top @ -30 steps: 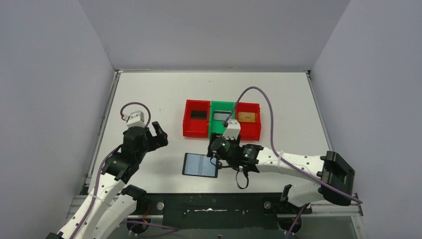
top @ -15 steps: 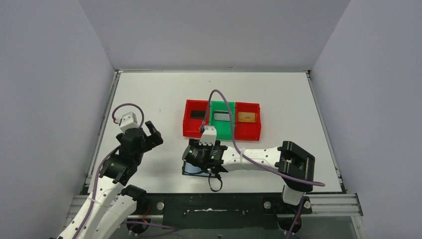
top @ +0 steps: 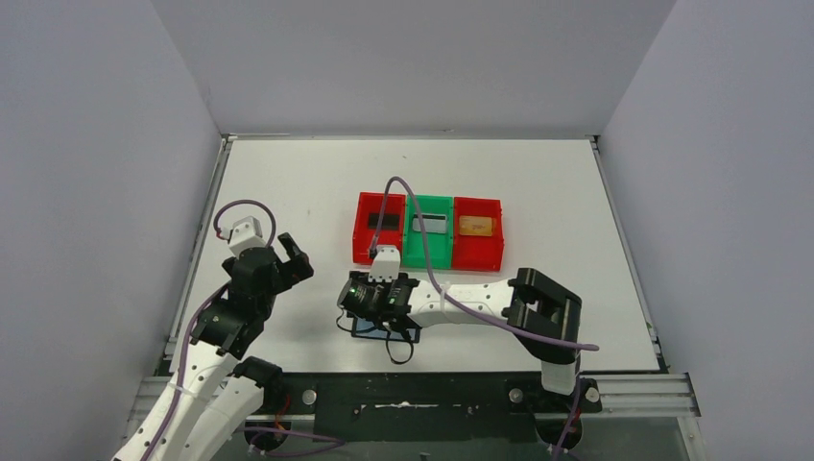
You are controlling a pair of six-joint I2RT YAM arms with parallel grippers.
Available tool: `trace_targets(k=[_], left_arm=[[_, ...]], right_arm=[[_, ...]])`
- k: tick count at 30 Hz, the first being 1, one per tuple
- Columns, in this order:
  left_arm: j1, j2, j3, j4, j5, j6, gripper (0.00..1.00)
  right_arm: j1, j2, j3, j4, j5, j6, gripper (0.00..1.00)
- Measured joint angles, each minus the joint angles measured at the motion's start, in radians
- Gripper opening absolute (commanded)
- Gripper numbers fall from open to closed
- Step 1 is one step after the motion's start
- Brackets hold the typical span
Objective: Take the credit cards out of the card holder
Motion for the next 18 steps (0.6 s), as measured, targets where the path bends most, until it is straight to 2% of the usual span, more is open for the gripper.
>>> trace_targets(k=[9, 18], left_arm=[[0.000, -0.011, 0.000, 0.000, -0.002, 0.000, 0.95], [0.002, -0.010, 0.000, 0.000, -0.002, 0.000, 0.94]], right_arm=[[0.000, 0.109, 0.053, -0.056, -0.053, 0.000, 0.72], [0.000, 0.186, 0.149, -0.158, -0.043, -0.008, 0.70]])
